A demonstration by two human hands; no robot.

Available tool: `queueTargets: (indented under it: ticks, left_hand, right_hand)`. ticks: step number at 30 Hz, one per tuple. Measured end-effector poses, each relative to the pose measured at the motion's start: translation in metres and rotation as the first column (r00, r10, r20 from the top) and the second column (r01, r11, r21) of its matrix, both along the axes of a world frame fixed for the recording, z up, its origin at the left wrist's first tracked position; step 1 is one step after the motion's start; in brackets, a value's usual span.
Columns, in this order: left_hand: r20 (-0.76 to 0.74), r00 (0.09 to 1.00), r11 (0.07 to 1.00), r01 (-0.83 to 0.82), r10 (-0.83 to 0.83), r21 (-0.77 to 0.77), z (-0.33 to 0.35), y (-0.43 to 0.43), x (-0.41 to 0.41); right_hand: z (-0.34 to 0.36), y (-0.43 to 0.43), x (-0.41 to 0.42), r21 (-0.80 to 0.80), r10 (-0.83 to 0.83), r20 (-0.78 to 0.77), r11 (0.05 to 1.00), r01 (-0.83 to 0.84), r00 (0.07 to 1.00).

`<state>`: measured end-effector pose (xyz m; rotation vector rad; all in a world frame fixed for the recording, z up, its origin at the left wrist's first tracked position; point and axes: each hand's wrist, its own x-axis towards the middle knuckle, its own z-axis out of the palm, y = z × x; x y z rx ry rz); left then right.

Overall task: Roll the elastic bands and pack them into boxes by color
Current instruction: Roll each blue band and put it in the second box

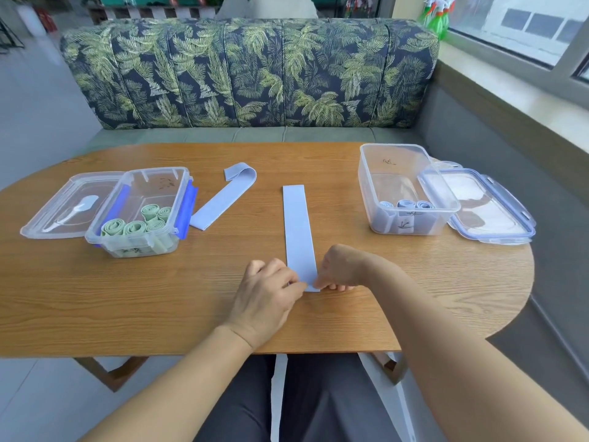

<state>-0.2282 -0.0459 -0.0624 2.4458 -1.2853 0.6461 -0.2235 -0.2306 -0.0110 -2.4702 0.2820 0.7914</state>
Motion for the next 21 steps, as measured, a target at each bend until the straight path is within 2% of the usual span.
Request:
queueTargets:
  ticks: [7, 10, 12, 14, 16, 19, 21]
  left_hand:
    - [-0.087, 0.994, 0.996, -0.064, 0.059, -0.055, -0.006, -0.002, 0.004]
    - [-0.105, 0.992, 0.995, -0.081, 0.075, -0.053, -0.007, -0.002, 0.006]
    - [-0.119, 0.990, 0.995, -0.087, 0.080, -0.054, -0.008, -0.002, 0.007]
    - [-0.142, 0.987, 0.994, -0.089, 0.080, -0.056, -0.008, -0.002, 0.007]
    - [-0.154, 0.985, 0.995, -0.087, 0.078, -0.053, -0.010, -0.002, 0.008]
    - [-0.163, 0.983, 0.995, -0.092, 0.084, -0.043, -0.010, -0.002, 0.009]
    - [-0.177, 0.981, 0.995, -0.092, 0.084, -0.043, -0.010, -0.002, 0.009]
  right_hand:
    - [0.000, -0.002, -0.004, 0.037, -0.009, 0.032, 0.999, 0.008, 0.999]
    - [0.000, -0.004, -0.014, 0.107, -0.074, 0.107, 0.992, 0.062, 0.992]
    - [-0.004, -0.005, -0.022, 0.153, -0.141, 0.209, 0.982, 0.110, 0.968]
    - [-0.012, -0.005, -0.034, 0.257, -0.262, 0.359, 0.951, 0.175, 0.896]
    - [-0.023, -0.002, -0.047, 0.260, -0.322, 0.541, 0.943, 0.209, 0.777]
    - [-0.039, 0.011, -0.063, 0.092, -0.150, 0.769, 0.988, 0.124, 0.622]
    - [-0.049, 0.016, -0.067, -0.043, 0.010, 0.864, 0.998, 0.054, 0.504]
